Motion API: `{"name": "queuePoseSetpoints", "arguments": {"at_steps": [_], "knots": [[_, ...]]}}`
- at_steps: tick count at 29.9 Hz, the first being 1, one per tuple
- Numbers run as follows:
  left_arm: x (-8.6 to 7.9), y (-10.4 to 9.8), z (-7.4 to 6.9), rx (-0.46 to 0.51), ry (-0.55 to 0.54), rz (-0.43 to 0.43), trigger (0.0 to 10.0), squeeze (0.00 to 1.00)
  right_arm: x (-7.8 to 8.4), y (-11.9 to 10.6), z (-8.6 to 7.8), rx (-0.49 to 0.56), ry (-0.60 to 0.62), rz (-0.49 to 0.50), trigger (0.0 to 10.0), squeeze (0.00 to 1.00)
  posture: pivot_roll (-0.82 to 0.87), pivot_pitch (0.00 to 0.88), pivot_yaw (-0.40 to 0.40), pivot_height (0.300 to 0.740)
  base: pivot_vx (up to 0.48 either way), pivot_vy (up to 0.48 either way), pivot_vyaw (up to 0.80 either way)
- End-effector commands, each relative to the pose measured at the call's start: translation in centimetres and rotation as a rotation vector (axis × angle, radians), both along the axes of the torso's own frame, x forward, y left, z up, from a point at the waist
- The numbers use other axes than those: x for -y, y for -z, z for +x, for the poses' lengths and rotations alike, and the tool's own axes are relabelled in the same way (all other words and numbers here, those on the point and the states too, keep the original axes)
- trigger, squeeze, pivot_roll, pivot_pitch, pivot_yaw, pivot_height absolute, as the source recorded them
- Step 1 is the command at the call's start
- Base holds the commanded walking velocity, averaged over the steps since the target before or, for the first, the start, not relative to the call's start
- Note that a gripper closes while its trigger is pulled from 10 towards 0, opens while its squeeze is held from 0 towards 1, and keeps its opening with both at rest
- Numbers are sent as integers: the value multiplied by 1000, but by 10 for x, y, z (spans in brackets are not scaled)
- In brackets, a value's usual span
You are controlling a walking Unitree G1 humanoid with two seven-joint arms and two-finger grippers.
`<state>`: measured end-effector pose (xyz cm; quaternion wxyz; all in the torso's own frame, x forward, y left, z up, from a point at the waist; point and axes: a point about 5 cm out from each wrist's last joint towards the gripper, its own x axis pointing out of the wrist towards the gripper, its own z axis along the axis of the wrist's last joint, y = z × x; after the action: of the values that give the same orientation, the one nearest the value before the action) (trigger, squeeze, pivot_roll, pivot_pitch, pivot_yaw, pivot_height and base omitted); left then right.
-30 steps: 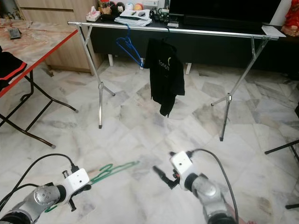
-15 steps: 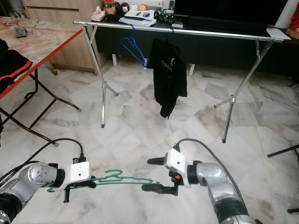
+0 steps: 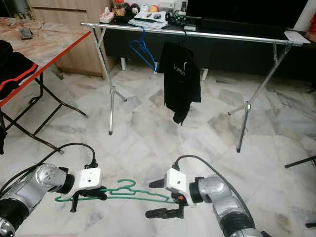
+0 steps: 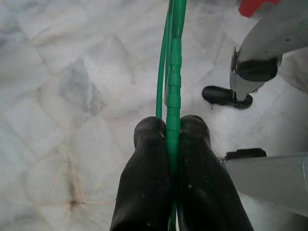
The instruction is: Hang hanger
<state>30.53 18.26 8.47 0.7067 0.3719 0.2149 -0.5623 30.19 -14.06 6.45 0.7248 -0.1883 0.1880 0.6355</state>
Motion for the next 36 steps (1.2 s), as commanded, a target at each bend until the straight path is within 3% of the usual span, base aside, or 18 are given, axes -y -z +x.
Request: {"name": "queuePoseSetpoints", "arguments": {"at_steps": [1, 9, 19, 30, 31, 32, 33, 34, 36], "knots": [[2, -6, 2, 9, 10, -6, 10000, 0, -7, 1, 4, 48, 19, -28, 10000, 0, -10, 93, -30, 740, 0, 0, 0], [5, -6, 0, -11, 16, -7, 10000, 0, -10, 0, 10, 109, 102, -18, 10000, 0, -12, 89, -27, 740, 0, 0, 0], [13, -10, -1, -19, 34, -17, 10000, 0, -14, 11, 3, 46, 70, -21, 10000, 0, -8, 80, -29, 740, 0, 0, 0], [22, -15, -5, -26, 63, -35, 10000, 0, -20, 14, 7, 54, 125, -26, 10000, 0, 0, 88, -35, 740, 0, 0, 0], [23, -16, -5, -25, 67, -36, 10000, 0, -20, 13, 8, 66, 140, -25, 5608, 0, 0, 90, -37, 740, 0, 0, 0], [24, -16, -5, -25, 69, -38, 10000, 0, -20, 13, 9, 69, 151, -22, 3490, 0, 1, 90, -37, 740, 0, 0, 0], [25, -16, -6, -25, 70, -40, 10000, 0, -20, 13, 9, 71, 159, -21, 3490, 0, 1, 91, -37, 740, 0, 0, 0], [26, -17, -6, -25, 72, -41, 10000, 0, -21, 13, 10, 73, 167, -15, 1216, 0, 2, 91, -38, 740, 0, 0, 0], [27, -17, -6, -25, 74, -44, 10000, 0, -21, 13, 10, 78, 175, -15, 0, 0, 2, 92, -38, 740, 0, 0, 0]]}}
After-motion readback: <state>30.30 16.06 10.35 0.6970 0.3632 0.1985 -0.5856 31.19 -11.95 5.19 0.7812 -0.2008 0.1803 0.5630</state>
